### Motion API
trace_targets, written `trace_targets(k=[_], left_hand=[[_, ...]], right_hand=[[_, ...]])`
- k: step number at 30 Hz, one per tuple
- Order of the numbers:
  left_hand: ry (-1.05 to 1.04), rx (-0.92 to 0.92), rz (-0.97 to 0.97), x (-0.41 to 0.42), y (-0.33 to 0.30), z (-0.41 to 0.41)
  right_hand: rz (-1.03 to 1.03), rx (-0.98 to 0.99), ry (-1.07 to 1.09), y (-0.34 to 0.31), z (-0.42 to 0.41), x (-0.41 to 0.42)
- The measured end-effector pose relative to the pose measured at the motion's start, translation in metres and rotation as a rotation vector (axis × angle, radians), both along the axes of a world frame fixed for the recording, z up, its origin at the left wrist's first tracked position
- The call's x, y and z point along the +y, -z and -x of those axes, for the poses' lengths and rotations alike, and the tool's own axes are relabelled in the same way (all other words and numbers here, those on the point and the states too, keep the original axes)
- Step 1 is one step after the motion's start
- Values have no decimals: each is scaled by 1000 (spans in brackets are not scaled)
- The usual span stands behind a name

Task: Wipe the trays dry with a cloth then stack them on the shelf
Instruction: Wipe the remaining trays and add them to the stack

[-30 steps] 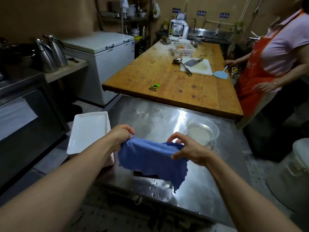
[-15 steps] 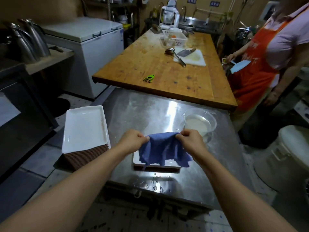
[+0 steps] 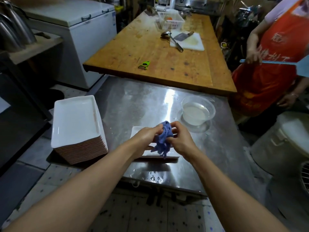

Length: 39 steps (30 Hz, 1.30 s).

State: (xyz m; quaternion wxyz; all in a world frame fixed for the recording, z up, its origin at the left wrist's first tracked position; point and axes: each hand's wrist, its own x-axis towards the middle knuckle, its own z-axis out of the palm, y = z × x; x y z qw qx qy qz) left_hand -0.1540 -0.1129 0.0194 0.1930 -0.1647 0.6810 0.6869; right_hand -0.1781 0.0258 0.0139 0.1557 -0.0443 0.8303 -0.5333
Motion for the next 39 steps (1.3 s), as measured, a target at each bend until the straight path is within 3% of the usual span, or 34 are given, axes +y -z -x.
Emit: trace_targets(k=[5,8,14,16,19,24,32,39], left_hand=[[-31,63,310,-14,15,1],[-74,63,622,-37,38,1],[-5,-121,932,-64,86,-6],[15,-144,922,-67,97,-6],[-125,-112,688,-66,110,-6],[-318,-123,400,-68,114,-6],[-216,-97,487,-81,120,2],[-50,-85,778,-82,124,9]], right_hand=[[-158,169,183,18,6,8],[-233,237,205,28,7,14],[-762,283,-216,77,-1,22],[-846,315,-280,86,-1,25],[-923,341,-324,89,2,18],[-857,395,-402,98,-14,-25],[-734,462,-442,109,-14,-84],[-753,478,-406,110,26,-98]])
